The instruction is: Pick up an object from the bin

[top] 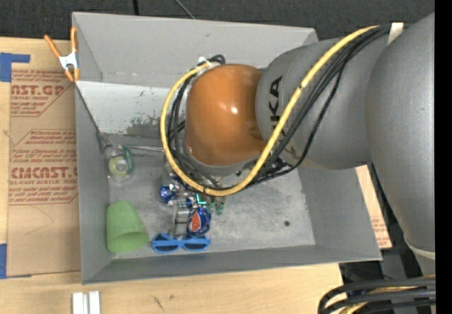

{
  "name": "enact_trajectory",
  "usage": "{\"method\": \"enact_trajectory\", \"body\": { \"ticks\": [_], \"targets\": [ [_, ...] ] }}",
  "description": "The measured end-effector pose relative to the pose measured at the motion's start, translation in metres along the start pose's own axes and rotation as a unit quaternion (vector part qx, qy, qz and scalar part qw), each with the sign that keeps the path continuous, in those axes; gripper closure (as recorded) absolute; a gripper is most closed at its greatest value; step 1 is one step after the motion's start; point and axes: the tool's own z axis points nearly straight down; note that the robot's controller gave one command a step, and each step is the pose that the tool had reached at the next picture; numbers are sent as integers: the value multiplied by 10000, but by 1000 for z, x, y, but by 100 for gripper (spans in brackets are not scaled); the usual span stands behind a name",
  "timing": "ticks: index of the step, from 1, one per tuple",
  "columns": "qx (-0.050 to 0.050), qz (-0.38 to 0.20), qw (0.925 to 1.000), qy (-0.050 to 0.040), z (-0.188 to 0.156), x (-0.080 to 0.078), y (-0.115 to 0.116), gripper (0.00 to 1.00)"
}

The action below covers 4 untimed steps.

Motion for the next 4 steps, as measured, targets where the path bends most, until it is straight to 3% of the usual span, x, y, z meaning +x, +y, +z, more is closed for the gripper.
{"method": "enact_trajectory", "body": {
  "ticks": [1,2,3,4],
  "targets": [
    [1,-1026,9947,-42,77,-3,-43,0],
    [-25,173,9998,-69,104,-45,-88,0],
    [-38,171,9998,-93,101,-46,-86,100],
    [-20,321,9994,-86,8,-52,-80,100]
  ]
}}
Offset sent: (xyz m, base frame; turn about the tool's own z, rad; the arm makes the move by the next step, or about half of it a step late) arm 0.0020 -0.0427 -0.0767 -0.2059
